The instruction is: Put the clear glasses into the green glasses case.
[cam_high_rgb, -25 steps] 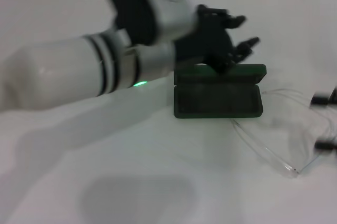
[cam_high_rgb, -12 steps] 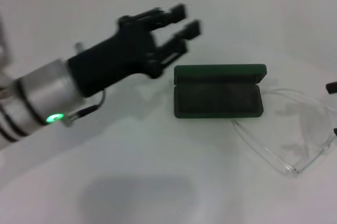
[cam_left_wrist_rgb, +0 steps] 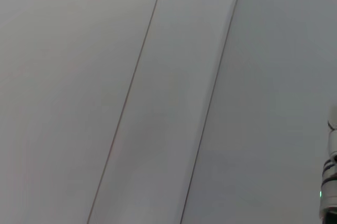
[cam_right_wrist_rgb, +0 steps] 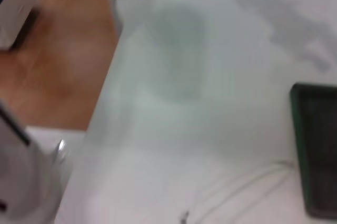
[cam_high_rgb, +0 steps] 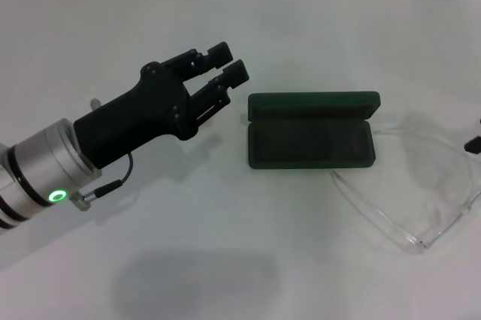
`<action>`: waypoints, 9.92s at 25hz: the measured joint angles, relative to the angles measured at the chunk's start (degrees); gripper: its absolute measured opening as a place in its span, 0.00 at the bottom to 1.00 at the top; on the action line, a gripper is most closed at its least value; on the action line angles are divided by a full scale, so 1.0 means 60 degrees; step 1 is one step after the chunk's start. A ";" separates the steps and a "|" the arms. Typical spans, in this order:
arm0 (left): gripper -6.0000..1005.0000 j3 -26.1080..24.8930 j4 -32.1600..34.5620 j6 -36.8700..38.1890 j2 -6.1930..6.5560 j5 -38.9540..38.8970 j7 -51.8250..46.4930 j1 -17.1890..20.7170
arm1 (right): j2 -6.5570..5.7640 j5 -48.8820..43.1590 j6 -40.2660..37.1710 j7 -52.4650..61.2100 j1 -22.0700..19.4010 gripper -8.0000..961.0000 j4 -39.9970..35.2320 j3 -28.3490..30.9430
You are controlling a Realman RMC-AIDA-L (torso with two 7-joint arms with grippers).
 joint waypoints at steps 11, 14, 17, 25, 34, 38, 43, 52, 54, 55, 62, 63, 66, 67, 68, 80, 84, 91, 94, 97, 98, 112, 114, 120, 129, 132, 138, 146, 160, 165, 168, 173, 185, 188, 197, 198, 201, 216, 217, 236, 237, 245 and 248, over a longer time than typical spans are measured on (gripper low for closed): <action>0.40 -0.0032 -0.0221 0.0010 -0.0012 0.0254 -0.0003 0.0029 | 0.1045 -0.3003 0.0955 0.1377 0.0076 0.74 -0.1444 -0.3128; 0.40 -0.0049 -0.0270 0.0004 -0.0011 0.0211 0.0003 0.0000 | 0.1049 -0.2931 0.1387 0.1634 0.0090 0.74 -0.1535 -0.4005; 0.40 -0.0068 -0.0273 0.0004 -0.0021 0.0203 0.0019 -0.0023 | 0.1061 -0.2854 0.1571 0.1723 0.0170 0.74 -0.1287 -0.4639; 0.40 -0.0094 -0.0321 -0.0006 -0.0001 0.0184 0.0136 0.0035 | 0.1063 -0.3078 0.1997 0.2332 0.0320 0.74 -0.0701 -0.5858; 0.40 -0.0317 -0.0678 -0.0019 -0.0007 0.0206 0.0492 0.0052 | 0.1069 -0.3338 0.2339 0.2774 0.0533 0.72 -0.0416 -0.6456; 0.40 -0.0327 -0.0759 -0.0019 -0.0005 0.0192 0.0606 0.0049 | 0.1080 -0.3343 0.2455 0.2860 0.0644 0.71 -0.0149 -0.6659; 0.40 -0.0332 -0.0807 -0.0019 -0.0017 0.0187 0.0642 0.0060 | 0.1095 -0.3365 0.2646 0.3088 0.0738 0.56 0.0133 -0.6953; 0.40 -0.0551 -0.1124 -0.0009 -0.0017 0.0194 0.0840 0.0059 | 0.1100 -0.3370 0.2728 0.3266 0.0786 0.44 0.0162 -0.7335; 0.40 -0.0552 -0.1173 0.0004 -0.0024 0.0186 0.0863 0.0059 | 0.1100 -0.3372 0.2709 0.3310 0.0796 0.42 0.0177 -0.7397; 0.40 -0.0552 -0.1186 0.0005 -0.0024 0.0186 0.0863 0.0061 | 0.1100 -0.3372 0.2701 0.3316 0.0797 0.41 0.0190 -0.7423; 0.40 -0.0551 -0.1235 0.0097 -0.0031 0.0170 0.0856 0.0064 | 0.1092 -0.3393 0.2694 0.3465 0.0737 0.27 0.0071 -0.7523; 0.40 -0.0551 -0.1237 0.0117 -0.0029 0.0163 0.0815 0.0064 | 0.1078 -0.3385 0.2669 0.3465 0.0721 0.25 -0.0018 -0.7425; 0.40 -0.0555 -0.1237 0.0177 -0.0024 0.0153 0.0788 0.0070 | 0.1059 -0.3287 0.2576 0.3418 0.0568 0.21 -0.0389 -0.7008; 0.40 -0.0558 -0.1237 0.0208 -0.0023 0.0142 0.0785 0.0084 | 0.1055 -0.3212 0.2524 0.3347 0.0452 0.20 -0.0617 -0.6821; 0.40 -0.0559 -0.1237 0.0224 -0.0023 0.0102 0.0785 0.0103 | 0.1051 -0.3122 0.2462 0.3265 0.0348 0.20 -0.0817 -0.6638; 0.40 -0.0566 -0.1240 0.0439 -0.0003 -0.1026 0.0529 0.0529 | 0.1020 -0.0887 0.1860 0.1215 -0.0821 0.13 -0.1786 -0.3768; 0.46 -0.0741 -0.1253 0.0412 0.0034 -0.1103 0.0131 0.0488 | 0.1030 -0.0239 0.1599 0.0708 -0.1057 0.13 -0.1727 -0.3481; 0.46 -0.0796 -0.1219 0.0451 0.0008 -0.1090 0.0043 0.0470 | 0.1044 0.1957 0.1165 -0.0968 -0.1751 0.13 -0.1151 -0.2105; 0.46 -0.0703 -0.1178 0.0508 -0.0034 -0.0795 0.0139 0.0334 | 0.1052 0.2974 0.1245 -0.2102 -0.2150 0.13 -0.0305 -0.1761; 0.46 -0.0600 -0.1169 0.0653 -0.0072 -0.0388 0.0134 -0.0063 | 0.1040 0.3896 0.1378 -0.2960 -0.2447 0.13 0.0486 -0.1665; 0.46 -0.0500 -0.1173 0.0705 -0.0079 -0.0309 0.0115 -0.0214 | 0.1039 0.4176 0.1424 -0.3156 -0.2515 0.13 0.0702 -0.1656; 0.46 0.0900 -0.1230 0.0106 -0.0134 -0.0141 0.0895 -0.1337 | 0.1068 0.6220 0.2176 -0.3301 -0.2299 0.13 0.2593 -0.1727; 0.46 0.1158 -0.1235 -0.0100 -0.0141 -0.0137 0.0973 -0.1352 | 0.1070 0.6371 0.2170 -0.3310 -0.2259 0.13 0.2679 -0.1731; 0.46 0.1846 -0.1202 -0.0227 -0.0102 -0.0043 0.1133 -0.1389 | 0.1067 0.6786 0.2209 -0.3415 -0.2272 0.13 0.2697 -0.1724; 0.47 0.0583 -0.1266 -0.0579 -0.0109 -0.0104 0.1259 -0.1103 | 0.1044 0.6742 0.2060 -0.3389 -0.2306 0.13 0.2805 -0.1798; 0.47 0.0082 -0.1277 -0.0692 -0.0129 -0.0106 0.1272 -0.1017 | 0.1022 0.6683 0.2028 -0.3414 -0.2331 0.13 0.2938 -0.2020; 0.47 0.0759 -0.1215 -0.0289 -0.0154 -0.0097 0.1282 -0.1269 | 0.1056 0.6590 0.2048 -0.3439 -0.2285 0.13 0.3292 -0.2241; 0.47 0.2152 -0.1201 -0.0274 -0.0162 -0.0094 0.1667 -0.1505 | 0.1062 0.6742 0.2106 -0.3446 -0.2233 0.13 0.3422 -0.2140; 0.47 0.2062 -0.1312 -0.0294 -0.0105 -0.1543 0.1886 -0.1241 | 0.0983 0.6738 0.1497 -0.4469 -0.2500 0.13 0.3624 -0.2053; 0.47 0.1826 -0.1259 -0.0155 -0.0047 -0.2976 0.2094 -0.0742 | 0.0969 0.6734 0.0635 -0.5969 -0.2859 0.13 0.3896 -0.1518; 0.47 0.1228 -0.1309 -0.0137 -0.0048 -0.3260 0.2188 -0.0537 | 0.0968 0.6732 -0.0007 -0.6722 -0.2889 0.13 0.4177 -0.1096; 0.47 0.1033 -0.1697 -0.0280 -0.0031 -0.2951 0.2072 -0.0913 | 0.0981 0.6955 -0.0689 -0.7867 -0.2815 0.13 0.4652 -0.0817; 0.48 0.2653 -0.1191 -0.0085 -0.0191 -0.2423 0.1744 -0.1855 | 0.1003 0.7417 -0.0226 -0.7473 -0.1822 0.13 0.5772 -0.1275; 0.48 0.3049 -0.1029 0.0311 -0.0191 -0.2473 0.1777 -0.1800 | 0.1042 0.7451 0.0158 -0.7168 -0.1826 0.13 0.5800 -0.1318; 0.48 0.3504 -0.0992 0.0790 -0.0195 -0.2487 0.1873 -0.1713 | 0.1071 0.7602 0.0627 -0.6363 -0.1345 0.13 0.6397 -0.1277; 0.48 0.3522 -0.0987 0.0836 -0.0194 -0.2487 0.1893 -0.1681 | 0.1070 0.7670 0.0762 -0.6222 -0.1336 0.13 0.6398 -0.1285; 0.48 0.3532 -0.0975 0.0961 -0.0184 -0.2489 0.1961 -0.1594 | 0.1070 0.7848 0.1090 -0.5881 -0.1332 0.13 0.6417 -0.1329; 0.48 0.3782 -0.0962 0.0993 -0.0162 -0.2483 0.2261 -0.1562 | 0.1040 0.7981 0.1718 -0.4520 -0.1187 0.13 0.6486 -0.1347; 0.48 0.3780 -0.0970 0.0993 -0.0163 -0.2482 0.2261 -0.1562 | 0.1040 0.7977 0.1717 -0.4514 -0.1187 0.13 0.6479 -0.1352; 0.49 0.1593 -0.2521 0.0863 -0.0063 -0.5080 0.3511 -0.0457 | 0.0968 0.6292 0.3505 -0.0845 -0.1439 0.13 0.2738 -0.1355; 0.49 0.1436 -0.2522 0.0868 -0.0051 -0.5081 0.3526 -0.0365 | 0.0971 0.5699 0.3768 -0.0007 -0.1213 0.13 0.2236 -0.1388; 0.49 0.1158 -0.2520 0.0954 -0.0018 -0.5045 0.3490 -0.0118 | 0.1011 0.1107 0.4247 0.3386 0.1915 0.13 0.2027 -0.2098; 0.49 0.1176 -0.2527 0.0954 -0.0033 -0.5026 0.3486 -0.0124 | 0.1070 0.0276 0.4686 0.3589 0.2578 0.13 0.2672 -0.2903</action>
